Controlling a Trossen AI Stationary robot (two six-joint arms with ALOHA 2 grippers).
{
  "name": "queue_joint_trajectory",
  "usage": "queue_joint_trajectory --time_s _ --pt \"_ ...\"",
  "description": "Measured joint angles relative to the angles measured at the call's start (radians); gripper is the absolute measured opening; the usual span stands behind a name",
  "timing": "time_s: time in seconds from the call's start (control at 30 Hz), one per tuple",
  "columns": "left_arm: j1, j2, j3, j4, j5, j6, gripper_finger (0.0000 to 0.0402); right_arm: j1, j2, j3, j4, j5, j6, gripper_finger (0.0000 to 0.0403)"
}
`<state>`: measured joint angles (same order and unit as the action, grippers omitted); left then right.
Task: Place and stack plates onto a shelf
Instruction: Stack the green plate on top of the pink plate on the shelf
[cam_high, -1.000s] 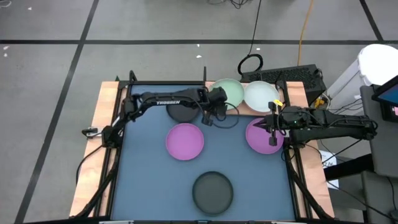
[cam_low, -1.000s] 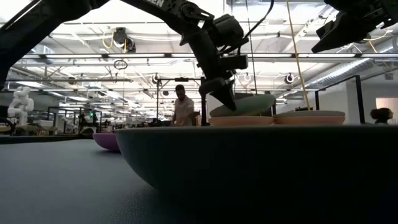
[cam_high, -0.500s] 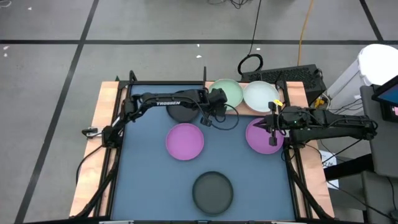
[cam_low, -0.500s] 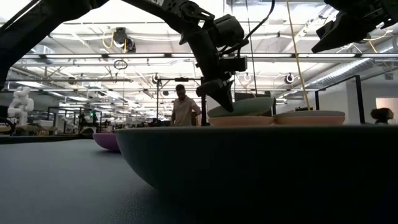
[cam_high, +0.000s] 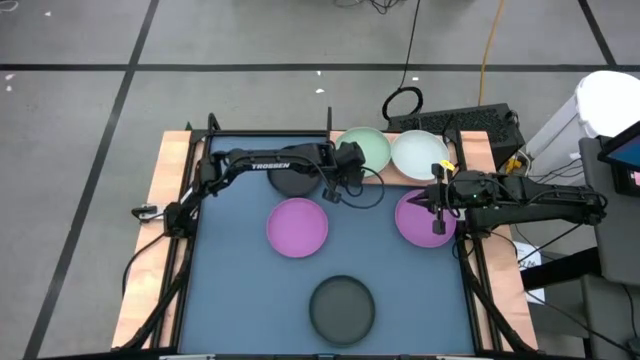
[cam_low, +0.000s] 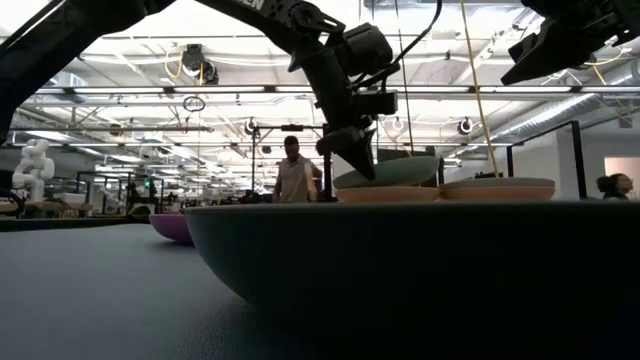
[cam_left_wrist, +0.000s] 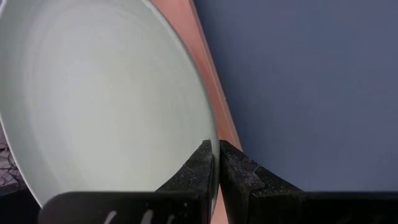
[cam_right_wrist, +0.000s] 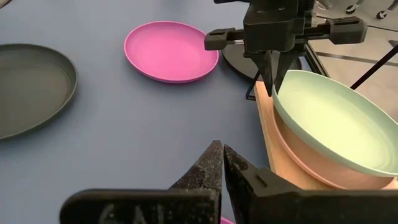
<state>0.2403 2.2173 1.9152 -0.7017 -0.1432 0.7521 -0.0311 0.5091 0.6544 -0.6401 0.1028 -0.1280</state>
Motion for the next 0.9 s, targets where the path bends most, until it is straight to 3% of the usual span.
queue_joint_trajectory --time_s 0.7,0.9 --pt "0.009 0.001 0.0 0.017 0.016 -0.025 0.0024 0.0 0.0 0.0 0.0 0.0 0.0 0.0" --pt "0.014 0.001 0.001 0.018 0.019 -0.041 0.0079 0.0 0.0 0.0 0.0 0.0 0.0 0.0"
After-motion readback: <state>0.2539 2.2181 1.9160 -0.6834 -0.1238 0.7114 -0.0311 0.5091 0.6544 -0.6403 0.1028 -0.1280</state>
